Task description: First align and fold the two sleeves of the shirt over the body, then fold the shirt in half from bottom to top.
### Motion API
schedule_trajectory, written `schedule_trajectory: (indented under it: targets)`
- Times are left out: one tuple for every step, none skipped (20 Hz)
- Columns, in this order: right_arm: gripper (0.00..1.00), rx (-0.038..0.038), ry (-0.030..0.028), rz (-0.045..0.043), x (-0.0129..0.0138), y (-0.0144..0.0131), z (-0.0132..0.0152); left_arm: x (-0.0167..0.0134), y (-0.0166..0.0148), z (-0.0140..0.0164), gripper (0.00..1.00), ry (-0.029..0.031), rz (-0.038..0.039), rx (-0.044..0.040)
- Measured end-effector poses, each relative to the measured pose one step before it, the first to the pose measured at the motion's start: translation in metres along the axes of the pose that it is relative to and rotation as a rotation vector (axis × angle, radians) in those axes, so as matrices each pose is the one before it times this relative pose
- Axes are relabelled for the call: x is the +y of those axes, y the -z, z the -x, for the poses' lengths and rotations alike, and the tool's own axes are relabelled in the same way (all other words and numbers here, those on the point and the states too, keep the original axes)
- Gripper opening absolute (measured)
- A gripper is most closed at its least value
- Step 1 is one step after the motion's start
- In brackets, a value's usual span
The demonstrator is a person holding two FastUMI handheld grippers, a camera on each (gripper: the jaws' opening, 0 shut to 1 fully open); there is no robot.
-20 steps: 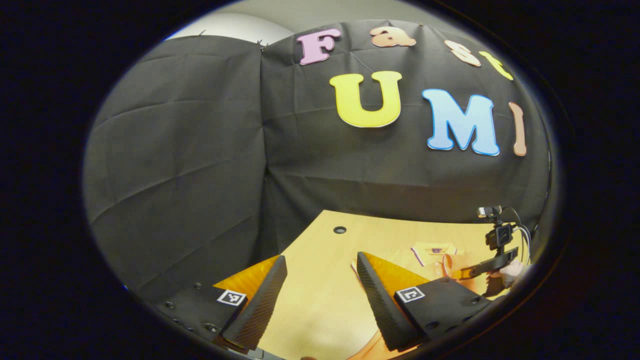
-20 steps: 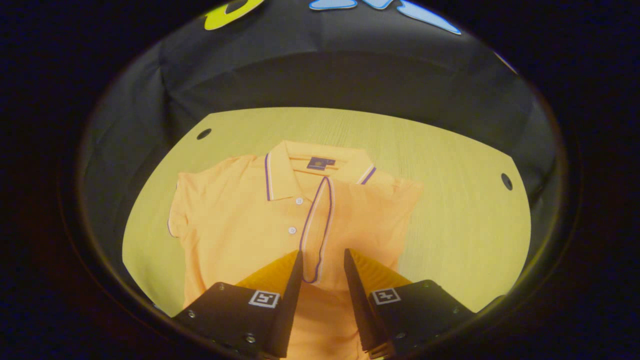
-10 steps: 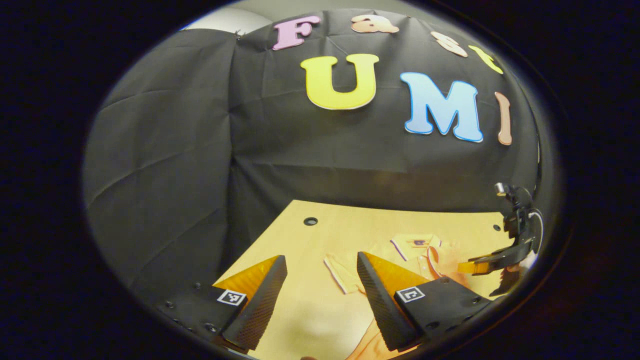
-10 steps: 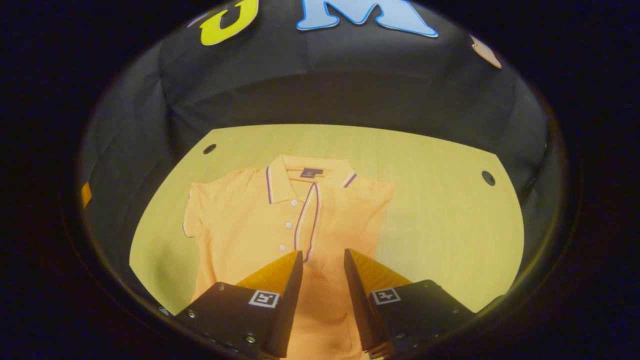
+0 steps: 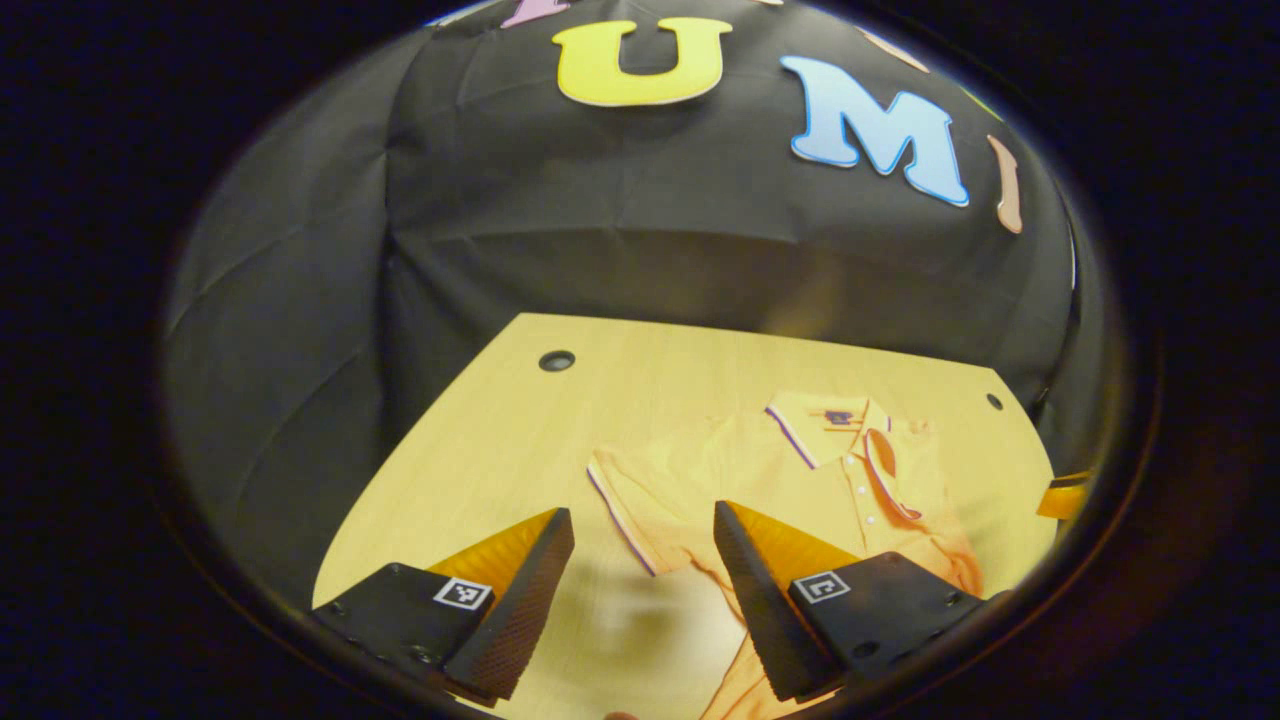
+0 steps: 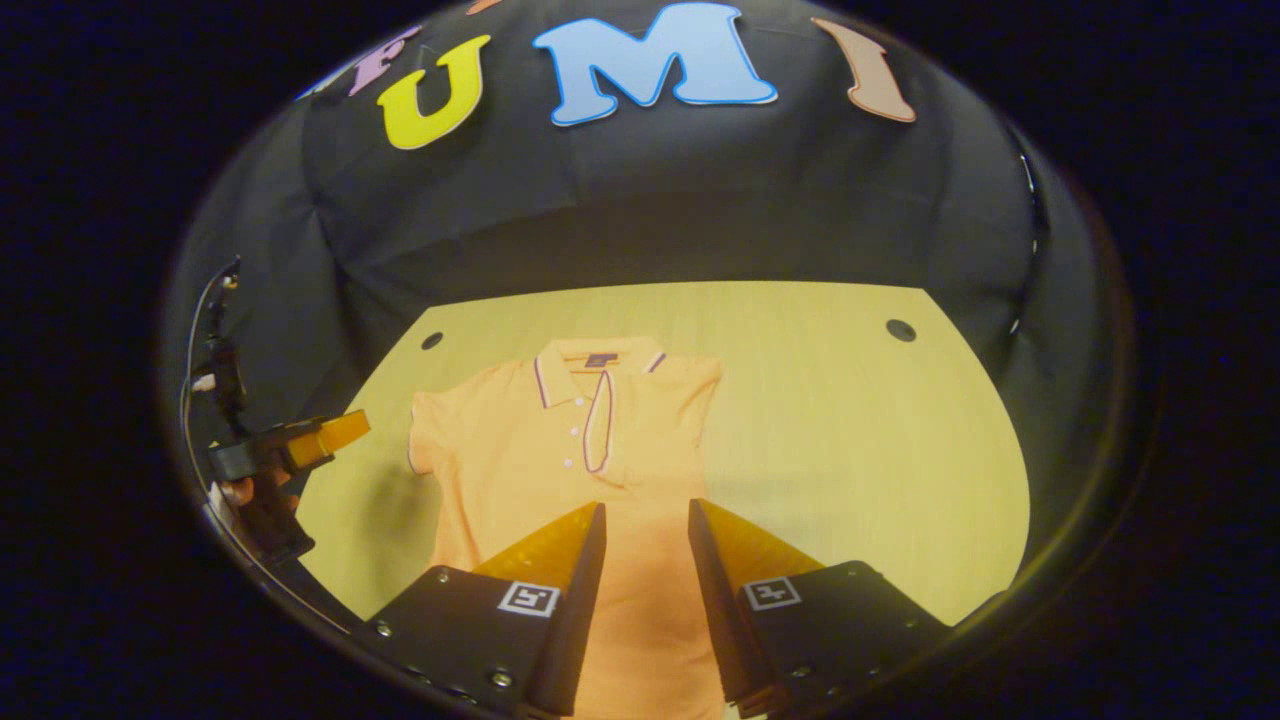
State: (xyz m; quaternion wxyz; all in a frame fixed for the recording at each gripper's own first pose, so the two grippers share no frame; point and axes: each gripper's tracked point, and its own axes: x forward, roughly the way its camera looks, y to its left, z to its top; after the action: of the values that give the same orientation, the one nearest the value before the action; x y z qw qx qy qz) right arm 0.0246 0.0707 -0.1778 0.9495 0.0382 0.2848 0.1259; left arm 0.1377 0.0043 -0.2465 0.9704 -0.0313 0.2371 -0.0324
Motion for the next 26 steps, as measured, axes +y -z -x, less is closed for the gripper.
schedule_trajectory:
  targets:
    - [0.52,-0.00099,0.01737,-0.01464,-0.00607,0.00684,0.00869,0.00202,0.00729,-0.01256,0.94,-0.0058,0.01074,0.02496]
    - [0.52,-0.00027,0.01769,-0.01341,-0.00591,0.00649,0.0083,0.00428,0.007,-0.01283,0.94,-0.00727,0.00801,0.02202]
    - [0.52,0.00331,0.02059,-0.01542,-0.0064,0.00809,0.00762,0.00425,0.00634,-0.01143,0.94,-0.00996,0.00266,0.02042]
    - [0.52,0.00685,0.02057,-0.01662,-0.00662,0.00762,0.00752,0.00228,0.00696,-0.01113,0.94,-0.00896,-0.00099,0.025]
    - [0.52,0.00574,0.02087,-0.01807,-0.00628,0.00821,0.0049,0.00195,0.00663,-0.01013,0.95,-0.00847,-0.0043,0.02608]
    - [0.52,0.00642,0.01903,-0.01778,-0.00589,0.00734,0.00446,0.00053,0.00665,-0.00925,0.94,-0.00527,-0.006,0.02447]
    - [0.52,0.00629,0.01848,-0.01745,-0.00566,0.00781,0.00404,0.00026,0.00525,-0.00788,0.94,-0.00347,-0.00238,0.01935]
    - [0.52,0.00628,0.01551,-0.01811,-0.00501,0.00616,0.00399,-0.00152,0.00241,-0.00597,0.95,0.00241,0.00055,0.01199]
    - [0.52,0.00504,0.01154,-0.01839,-0.00298,0.00598,0.00223,-0.00095,0.00274,-0.0054,0.95,0.00151,0.00182,0.01216]
    - [0.52,0.00271,0.00939,-0.01736,-0.00287,0.00345,0.00277,-0.00021,0.00439,-0.00437,0.95,-0.00127,0.00027,0.0116]
    - [0.52,0.00116,0.00731,-0.01403,-0.00201,0.00383,0.00183,-0.00048,0.00191,-0.00293,0.95,-0.00036,0.00035,0.0092]
    - [0.52,0.00085,0.00528,-0.01131,-0.00086,0.00111,0.00141,0.00146,0.0004,-0.00233,0.95,-0.00862,-0.00776,-0.00099]
    - [0.52,0.00078,0.00366,-0.00846,-0.00016,0.00178,0.00056,-0.00106,-0.00184,-0.00121,0.95,-0.00128,-0.00816,-0.00204]
    - [0.52,0.00058,0.00139,-0.00732,0.00107,-0.00016,-0.00054,-0.00142,-0.00006,-0.00038,0.95,-0.00054,-0.00951,-0.00046]
    - [0.52,-0.00007,-0.00177,-0.00633,0.00179,0.00018,0.00004,-0.0006,-0.00077,-0.00012,0.95,-0.00093,-0.00267,-0.00017]
    - [0.52,-0.00081,-0.00241,-0.00329,0.00183,-0.00072,-0.00044,0.00013,-0.0004,-0.00063,0.95,-0.00328,0.00271,-0.00089]
    - [0.52,0.00034,-0.00208,0.00022,0.00222,0.00049,-0.00229,-0.0008,0.00054,-0.00075,0.96,-0.00536,0.00968,-0.00537]
    - [0.52,0.00175,-0.00382,0.00106,0.00238,-0.00001,-0.00075,-0.00047,-0.00253,-0.00041,0.94,-0.00699,0.00531,-0.01212]
    - [0.52,0.00141,-0.00528,0.0024,0.00214,0.00086,-0.00062,-0.00157,-0.00079,-0.00125,0.84,-0.00404,0.0008,-0.00868]
    - [0.52,0.00454,-0.00303,0.00391,0.00172,0.00055,-0.00108,-0.00282,0.00024,0.00007,0.66,-0.00037,0.00003,-0.00549]
    - [0.52,0.00277,-0.00252,0.00395,0.00128,0.00157,-0.00163,-0.0021,-0.00186,0.00034,0.48,-0.00807,-0.0023,-0.0004]
    - [0.52,0.00031,-0.0017,0.00311,0.00114,-0.00043,-0.00056,-0.00075,0.00141,-0.00123,0.36,-0.01332,-0.00173,0.00339]
    - [0.52,0.00094,-0.00105,0.00274,0.00051,0.00062,-0.00105,-0.00015,-0.00272,0.00067,0.23,-0.00155,-0.00852,-0.00414]
    - [0.52,0.0006,-0.0004,0.00172,-0.00027,-0.0001,0.00011,0.0001,0.0019,0.00052,0.16,-0.00463,0.00095,0.00668]
    - [0.52,-0.00093,0.00023,-0.00013,-0.00005,0.00028,-0.00058,-0.00054,-0.00118,-0.00005,0.1,0.00535,0.00131,-0.00319]
    - [0.52,-0.00077,0.00087,-0.00113,-0.00111,-0.00063,0.00073,0.00006,-0.00024,0.0007,0.1,0.00682,0.00075,0.00127]
